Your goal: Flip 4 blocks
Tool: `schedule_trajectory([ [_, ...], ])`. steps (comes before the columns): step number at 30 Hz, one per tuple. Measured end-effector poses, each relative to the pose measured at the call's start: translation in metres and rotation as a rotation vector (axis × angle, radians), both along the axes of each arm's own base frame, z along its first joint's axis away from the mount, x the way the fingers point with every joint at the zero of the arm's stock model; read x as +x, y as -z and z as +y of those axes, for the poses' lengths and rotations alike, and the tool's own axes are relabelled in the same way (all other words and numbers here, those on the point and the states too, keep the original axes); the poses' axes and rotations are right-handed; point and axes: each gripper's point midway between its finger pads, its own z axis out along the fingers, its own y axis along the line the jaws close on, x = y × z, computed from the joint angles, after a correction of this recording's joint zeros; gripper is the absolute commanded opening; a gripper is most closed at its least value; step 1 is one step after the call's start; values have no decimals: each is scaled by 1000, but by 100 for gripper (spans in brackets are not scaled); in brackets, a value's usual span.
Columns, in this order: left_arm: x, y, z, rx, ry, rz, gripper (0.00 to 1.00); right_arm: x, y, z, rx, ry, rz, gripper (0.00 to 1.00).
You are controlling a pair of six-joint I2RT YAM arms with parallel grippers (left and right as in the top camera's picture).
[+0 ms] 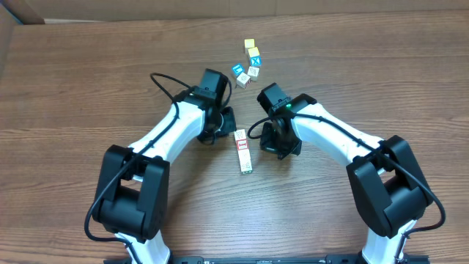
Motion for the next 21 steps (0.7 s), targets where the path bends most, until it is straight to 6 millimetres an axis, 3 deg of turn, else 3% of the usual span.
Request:
schedule_trajectory([
  [5, 17, -26, 13, -10, 12, -12, 4, -7, -4, -1, -19, -18, 5, 4],
  [10, 44, -59, 12, -24, 57, -109, 4, -5, -38, 3, 17, -54, -76, 4],
  [15, 45, -56, 7, -23, 90, -111, 4, -26, -53, 26, 33, -110, -101, 4],
  [21, 50, -30, -12, -66, 159, -91, 4, -71, -30, 43, -11, -51, -37, 4],
])
